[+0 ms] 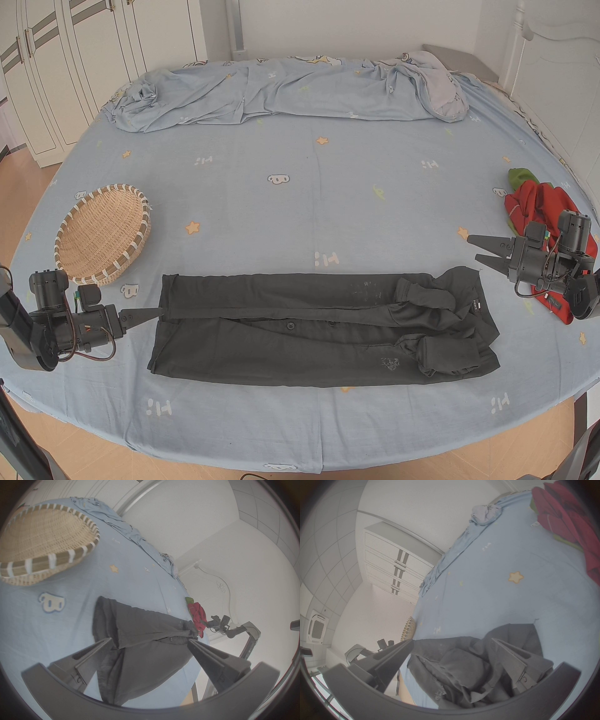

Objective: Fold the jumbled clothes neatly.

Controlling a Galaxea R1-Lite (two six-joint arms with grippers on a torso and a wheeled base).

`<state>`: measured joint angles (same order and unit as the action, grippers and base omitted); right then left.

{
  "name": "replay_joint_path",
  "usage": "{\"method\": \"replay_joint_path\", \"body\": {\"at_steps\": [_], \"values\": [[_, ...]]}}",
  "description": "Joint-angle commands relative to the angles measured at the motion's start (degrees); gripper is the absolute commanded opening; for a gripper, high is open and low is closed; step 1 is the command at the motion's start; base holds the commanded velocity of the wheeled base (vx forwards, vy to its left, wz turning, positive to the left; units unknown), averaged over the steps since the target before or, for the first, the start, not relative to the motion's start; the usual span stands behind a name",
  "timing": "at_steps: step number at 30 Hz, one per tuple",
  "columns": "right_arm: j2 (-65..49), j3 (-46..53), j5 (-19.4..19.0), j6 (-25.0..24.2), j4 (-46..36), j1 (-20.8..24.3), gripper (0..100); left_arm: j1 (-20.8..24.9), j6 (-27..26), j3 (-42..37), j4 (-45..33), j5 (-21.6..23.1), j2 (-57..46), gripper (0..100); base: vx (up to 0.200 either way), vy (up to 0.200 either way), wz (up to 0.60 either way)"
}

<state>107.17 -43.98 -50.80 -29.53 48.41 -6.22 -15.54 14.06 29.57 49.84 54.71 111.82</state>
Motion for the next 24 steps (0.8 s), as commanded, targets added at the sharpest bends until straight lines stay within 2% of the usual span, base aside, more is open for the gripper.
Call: {"method": "replay_joint_path", "body": {"at_steps": [1, 6, 17, 24], "values": [[-0.12, 0.04, 0.00, -0.01, 0.02, -0.02, 100, 0.78, 0.09, -0.04, 5.27, -0.57, 7.27, 100, 0.000, 0.000, 0.00], [-0.12, 0.04, -1.23, -0.01, 0.02, -0.02, 100, 1.13, 0.36, 1.45, 11.78, -0.66, 12.28, 100, 0.000, 0.000, 0.00], [0.06, -0.05, -1.50, -0.01, 0.02, -0.02, 100, 2.45, 0.62, 3.38, 11.95, -0.57, 14.91, 100, 0.000, 0.000, 0.00], [0.23, -0.05, -1.58, -0.01, 0.02, -0.02, 100, 3.50, 2.73, 4.00, 11.95, 0.75, 13.42, 100, 0.000, 0.000, 0.00]]}}
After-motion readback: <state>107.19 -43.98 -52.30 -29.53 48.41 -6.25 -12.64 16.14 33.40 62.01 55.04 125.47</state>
